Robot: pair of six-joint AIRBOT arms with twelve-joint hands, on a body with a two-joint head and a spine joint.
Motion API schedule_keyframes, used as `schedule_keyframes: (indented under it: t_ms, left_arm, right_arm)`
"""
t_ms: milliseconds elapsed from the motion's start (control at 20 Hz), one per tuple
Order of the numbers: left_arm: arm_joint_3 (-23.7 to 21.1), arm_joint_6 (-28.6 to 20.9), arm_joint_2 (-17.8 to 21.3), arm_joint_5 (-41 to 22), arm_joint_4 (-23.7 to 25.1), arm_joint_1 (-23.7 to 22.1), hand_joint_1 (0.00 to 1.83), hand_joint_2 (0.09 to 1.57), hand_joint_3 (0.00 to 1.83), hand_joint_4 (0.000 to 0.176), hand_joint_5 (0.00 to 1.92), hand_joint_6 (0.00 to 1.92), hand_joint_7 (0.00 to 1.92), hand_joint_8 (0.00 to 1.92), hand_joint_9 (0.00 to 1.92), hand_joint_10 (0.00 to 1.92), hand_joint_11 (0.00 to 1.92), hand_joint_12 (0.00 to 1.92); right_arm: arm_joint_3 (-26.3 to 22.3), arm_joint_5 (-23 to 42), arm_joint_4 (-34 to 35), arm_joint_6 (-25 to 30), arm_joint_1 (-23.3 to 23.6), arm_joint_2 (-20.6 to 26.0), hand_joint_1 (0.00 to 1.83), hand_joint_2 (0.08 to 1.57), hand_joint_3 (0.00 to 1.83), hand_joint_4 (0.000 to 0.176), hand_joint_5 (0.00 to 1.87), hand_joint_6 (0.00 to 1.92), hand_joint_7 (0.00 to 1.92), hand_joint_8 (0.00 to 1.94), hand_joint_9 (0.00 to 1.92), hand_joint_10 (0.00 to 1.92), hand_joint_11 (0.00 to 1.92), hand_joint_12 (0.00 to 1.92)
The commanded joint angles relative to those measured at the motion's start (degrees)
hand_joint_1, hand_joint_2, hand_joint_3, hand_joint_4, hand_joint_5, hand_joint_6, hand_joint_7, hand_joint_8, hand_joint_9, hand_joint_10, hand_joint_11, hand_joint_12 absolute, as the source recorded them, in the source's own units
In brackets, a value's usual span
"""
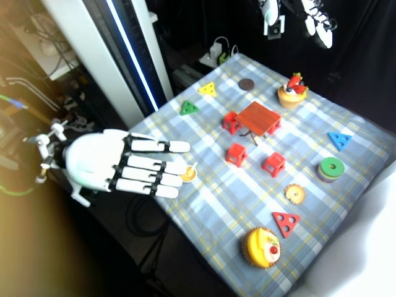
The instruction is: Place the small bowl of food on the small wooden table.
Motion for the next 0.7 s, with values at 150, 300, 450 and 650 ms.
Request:
schedule_keyframes:
  t_ms: [150,300,450,650]
  left_arm:
    - [0.6,-0.3,-0.3,-6.2,0.4,-0.8,0.04,1.23,0.0,0.164,0.44,0.0,0.39,0.0,0.29,0.0,0.0,0.49]
    - [0.7,-0.3,-0.4,-6.0,0.4,-0.8,0.1,1.24,0.0,0.145,0.45,0.0,0.37,0.0,0.3,0.0,0.0,0.52]
    - [0.7,-0.3,-0.4,-5.7,0.5,-0.8,0.12,1.22,0.0,0.143,0.44,0.0,0.42,0.0,0.33,0.0,0.0,0.6]
    - [0.8,-0.3,-0.7,-5.3,0.5,-0.8,0.1,1.22,0.0,0.139,0.42,0.0,0.42,0.0,0.33,0.01,0.0,0.53]
  right_arm:
    - [3.2,-0.9,-4.6,2.6,6.0,-1.9,0.98,1.05,0.0,0.0,0.51,0.0,0.44,0.0,0.39,0.0,0.24,0.31]
    - [6.3,-7.0,-9.0,5.4,10.1,-4.3,0.98,1.02,0.0,0.0,0.44,0.0,0.43,0.0,0.38,0.0,0.19,0.36]
    - [8.6,-12.8,-11.5,5.9,12.4,-6.1,0.96,0.98,0.0,0.008,0.49,0.0,0.48,0.0,0.43,0.0,0.14,0.64]
    - [10.4,-16.4,-11.9,6.4,13.2,-7.2,1.03,0.99,0.0,0.0,0.47,0.0,0.49,0.0,0.47,0.0,0.09,0.89]
